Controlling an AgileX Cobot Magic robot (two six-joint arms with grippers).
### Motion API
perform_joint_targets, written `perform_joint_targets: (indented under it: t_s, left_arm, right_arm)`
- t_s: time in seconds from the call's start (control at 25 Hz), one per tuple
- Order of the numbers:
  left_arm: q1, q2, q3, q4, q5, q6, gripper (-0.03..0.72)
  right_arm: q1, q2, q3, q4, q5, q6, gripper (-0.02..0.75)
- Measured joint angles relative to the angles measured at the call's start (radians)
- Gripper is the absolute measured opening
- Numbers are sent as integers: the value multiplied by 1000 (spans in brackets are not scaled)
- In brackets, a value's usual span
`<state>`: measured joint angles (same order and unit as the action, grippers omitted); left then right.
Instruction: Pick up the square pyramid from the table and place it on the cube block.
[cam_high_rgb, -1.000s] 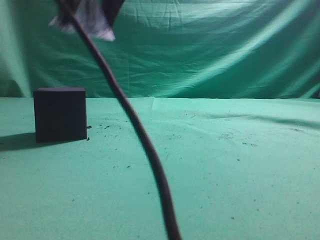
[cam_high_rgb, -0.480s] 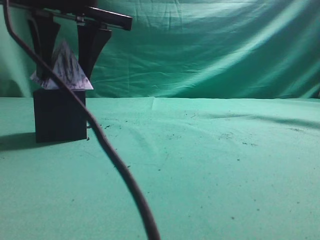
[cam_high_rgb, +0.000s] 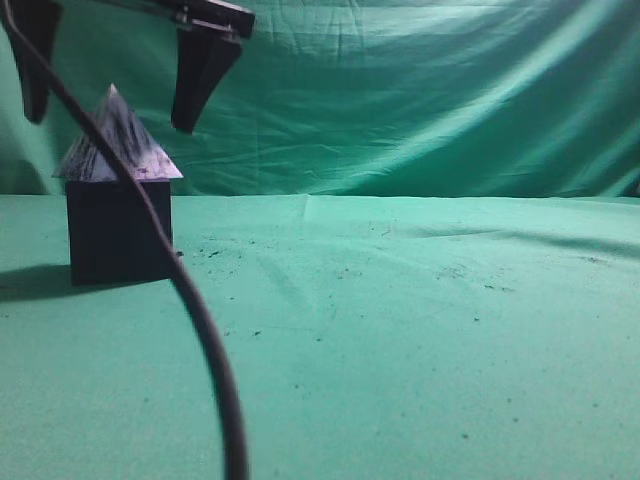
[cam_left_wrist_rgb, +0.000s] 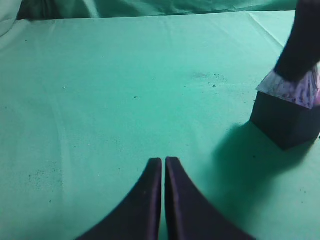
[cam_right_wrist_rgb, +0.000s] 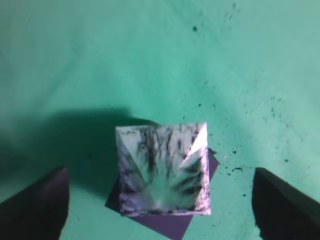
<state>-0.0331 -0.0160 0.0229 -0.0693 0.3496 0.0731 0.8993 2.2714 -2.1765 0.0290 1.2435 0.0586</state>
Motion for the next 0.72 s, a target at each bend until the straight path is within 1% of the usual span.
perform_joint_targets:
  t_s: [0.04, 0.12, 0.2, 0.24, 0.36, 0.4, 0.44, 0.56, 0.64, 0.72]
  left_arm:
    - [0, 0, 0, 0, 0, 0, 0]
    - [0, 0, 0, 0, 0, 0, 0]
    - [0, 0, 0, 0, 0, 0, 0]
    - [0, 0, 0, 0, 0, 0, 0]
    - [0, 0, 0, 0, 0, 0, 0]
    - [0, 0, 0, 0, 0, 0, 0]
    - [0, 0, 0, 0, 0, 0, 0]
    - [0, 0, 0, 0, 0, 0, 0]
    - [0, 0, 0, 0, 0, 0, 0]
    - [0, 0, 0, 0, 0, 0, 0]
  right_arm:
    - [0, 0, -14, 0, 0, 0, 649]
    - [0, -22, -32, 0, 0, 0, 645]
    - [0, -103, -43, 0, 2, 2, 645]
    - [0, -141, -44, 0, 4, 2, 546]
    - [0, -265, -44, 0, 10, 2, 307]
    - [0, -313, -44, 0, 11, 2, 206]
    - [0, -362, -36, 0, 11, 0, 122]
    - [0, -514, 35, -28, 16, 0, 0]
    - [0, -618, 119, -65, 16, 2, 0]
    - [0, -731, 241, -97, 21, 9, 0]
